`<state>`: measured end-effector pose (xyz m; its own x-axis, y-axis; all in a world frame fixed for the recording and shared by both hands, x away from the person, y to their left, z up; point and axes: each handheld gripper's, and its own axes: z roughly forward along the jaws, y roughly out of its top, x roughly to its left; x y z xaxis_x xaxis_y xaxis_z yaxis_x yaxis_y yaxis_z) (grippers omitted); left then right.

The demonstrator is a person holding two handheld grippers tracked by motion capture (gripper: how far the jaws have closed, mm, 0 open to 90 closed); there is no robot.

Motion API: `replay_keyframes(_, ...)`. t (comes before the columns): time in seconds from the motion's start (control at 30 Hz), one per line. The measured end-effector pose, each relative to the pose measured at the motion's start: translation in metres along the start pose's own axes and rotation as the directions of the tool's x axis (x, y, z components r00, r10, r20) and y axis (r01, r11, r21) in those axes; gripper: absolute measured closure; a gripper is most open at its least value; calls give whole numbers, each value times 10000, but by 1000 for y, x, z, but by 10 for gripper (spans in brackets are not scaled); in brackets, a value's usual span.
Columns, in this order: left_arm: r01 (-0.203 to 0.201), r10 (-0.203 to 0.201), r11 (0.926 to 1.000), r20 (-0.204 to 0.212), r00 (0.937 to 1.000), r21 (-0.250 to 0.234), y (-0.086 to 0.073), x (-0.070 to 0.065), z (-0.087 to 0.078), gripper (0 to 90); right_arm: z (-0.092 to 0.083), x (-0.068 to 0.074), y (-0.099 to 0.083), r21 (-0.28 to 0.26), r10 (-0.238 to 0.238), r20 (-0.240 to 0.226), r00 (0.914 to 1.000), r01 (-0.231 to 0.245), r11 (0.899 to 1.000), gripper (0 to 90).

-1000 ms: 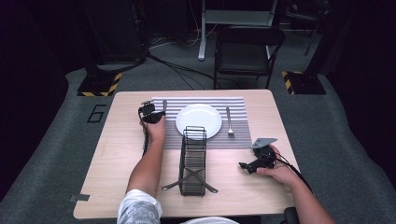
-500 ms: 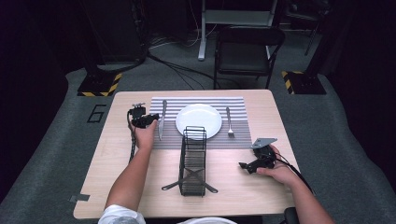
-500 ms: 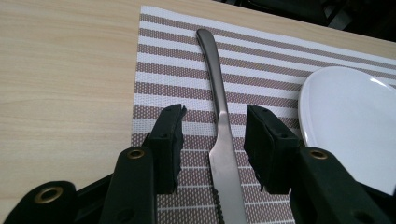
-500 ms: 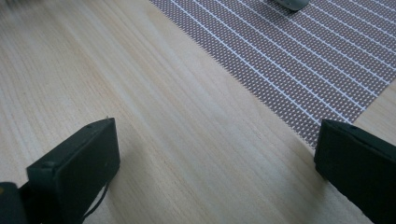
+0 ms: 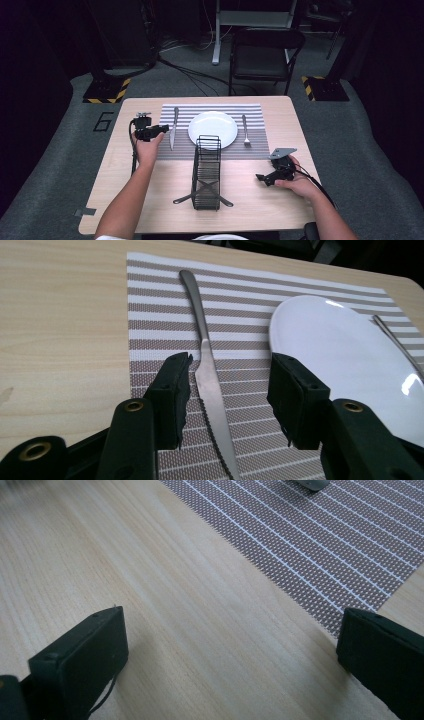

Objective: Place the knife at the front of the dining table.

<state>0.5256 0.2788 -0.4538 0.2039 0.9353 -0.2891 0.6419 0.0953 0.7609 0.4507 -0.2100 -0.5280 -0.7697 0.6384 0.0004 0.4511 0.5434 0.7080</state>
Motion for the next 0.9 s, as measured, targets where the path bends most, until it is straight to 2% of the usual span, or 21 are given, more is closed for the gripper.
replay_keyframes(0.03,0,0,10000,0,10000,0,0,0,0,508,0,0,0,0,0,0,10000,0,10000,0)
replay_keyframes(0.17,-535,538,9983,148,9984,-213,6,-4,-25,493,0,0,0,7,-10,-15,10000,10,10000,0)
replay_keyframes(0.2,-535,538,9983,148,9984,-213,6,-4,-25,488,0,0,0,7,-10,-15,10000,10,10000,0)
replay_keyframes(0.27,-895,899,9957,175,9958,-247,6,-6,-38,477,0,-1,0,29,-81,-27,10000,81,10000,0)
replay_keyframes(0.33,-981,986,9948,197,9949,-258,6,-7,-42,474,0,0,0,10,-29,-17,10000,29,10000,0)
replay_keyframes(0.37,-1253,1258,9920,316,9916,-161,4,-10,-49,474,0,-1,0,27,-80,-28,10000,80,10000,0)
replay_keyframes(0.4,-1253,1258,9920,316,9916,-161,4,-10,-49,474,0,-1,0,27,-80,-28,10000,80,10000,0)
replay_keyframes(0.5,-1911,1913,9815,433,9806,-86,-2,-17,-61,470,0,-1,0,27,-78,-28,10000,78,10000,0)
replay_keyframes(0.63,-2342,2345,9721,659,9699,-125,-9,-22,-70,453,0,-1,0,23,-84,-25,10000,84,10000,0)
replay_keyframes(0.67,-2491,2489,9684,756,9656,-66,-11,-23,-72,447,0,-1,0,27,-82,-29,10000,82,10000,0)
replay_keyframes(0.7,-2565,2554,9665,876,9629,20,-14,-24,-73,444,0,-1,0,27,-80,-28,10000,80,10000,0)
replay_keyframes(0.73,-2565,2554,9665,876,9629,20,-14,-24,-73,440,0,-1,0,27,-80,-28,10000,80,10000,0)
replay_keyframes(0.8,-2856,2781,9571,1210,9529,498,-24,-24,-71,430,0,-1,0,28,-77,-28,10000,77,10000,0)
replay_keyframes(0.9,-2943,2819,9522,1354,9498,815,-35,-23,-68,433,0,-1,0,26,-79,-27,10000,79,10000,0)
